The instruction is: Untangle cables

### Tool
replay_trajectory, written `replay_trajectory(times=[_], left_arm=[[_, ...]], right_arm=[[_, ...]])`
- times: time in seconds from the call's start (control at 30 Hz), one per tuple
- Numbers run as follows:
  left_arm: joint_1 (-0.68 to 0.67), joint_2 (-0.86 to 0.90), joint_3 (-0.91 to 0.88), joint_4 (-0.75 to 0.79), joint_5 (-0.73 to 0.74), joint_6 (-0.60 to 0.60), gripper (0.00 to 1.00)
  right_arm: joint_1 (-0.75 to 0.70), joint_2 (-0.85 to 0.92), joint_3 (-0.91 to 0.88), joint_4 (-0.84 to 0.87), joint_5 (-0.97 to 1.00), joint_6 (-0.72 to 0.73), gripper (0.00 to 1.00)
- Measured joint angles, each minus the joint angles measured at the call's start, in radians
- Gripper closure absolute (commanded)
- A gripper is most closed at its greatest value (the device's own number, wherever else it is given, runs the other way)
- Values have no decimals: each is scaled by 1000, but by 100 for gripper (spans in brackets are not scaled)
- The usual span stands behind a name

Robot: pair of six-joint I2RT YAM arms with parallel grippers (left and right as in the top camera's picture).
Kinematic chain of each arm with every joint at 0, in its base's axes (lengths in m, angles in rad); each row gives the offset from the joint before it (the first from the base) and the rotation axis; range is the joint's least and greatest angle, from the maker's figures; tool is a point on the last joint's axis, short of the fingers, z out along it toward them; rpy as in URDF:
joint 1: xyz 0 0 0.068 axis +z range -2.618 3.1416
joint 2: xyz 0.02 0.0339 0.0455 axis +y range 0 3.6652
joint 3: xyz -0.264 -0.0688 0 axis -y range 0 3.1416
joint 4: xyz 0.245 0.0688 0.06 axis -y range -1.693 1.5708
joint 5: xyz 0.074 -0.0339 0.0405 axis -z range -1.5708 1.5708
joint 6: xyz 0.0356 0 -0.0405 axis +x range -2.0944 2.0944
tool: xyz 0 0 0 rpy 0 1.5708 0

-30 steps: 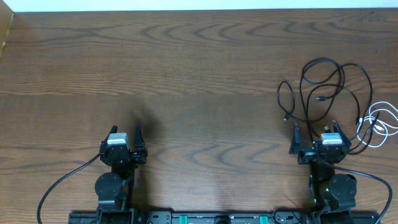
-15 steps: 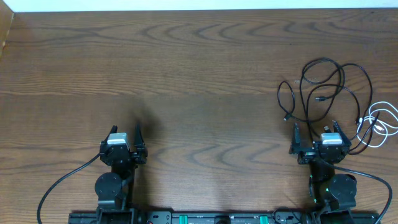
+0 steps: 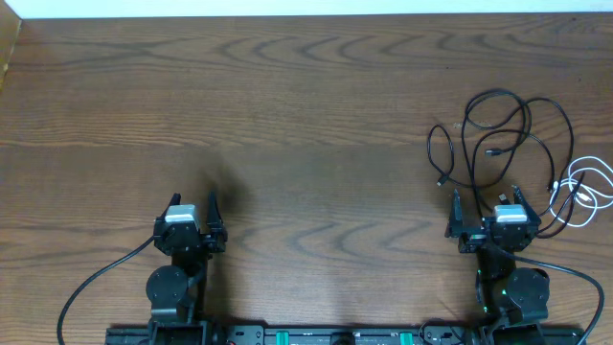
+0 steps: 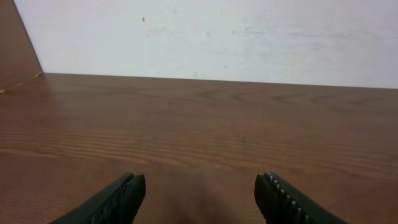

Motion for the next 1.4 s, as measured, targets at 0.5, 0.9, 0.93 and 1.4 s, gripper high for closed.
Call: replay_trajectory(times=[0.5,0.9,0.93,1.4], left_arm=[[0,0,0,0,0,0,37],[0,0,0,0,0,0,37],[0,0,0,0,0,0,37],[0,0,0,0,0,0,37]], right_arm=[[0,0,0,0,0,0,1],[0,0,0,0,0,0,1],[0,0,0,0,0,0,1],[0,0,0,0,0,0,1]])
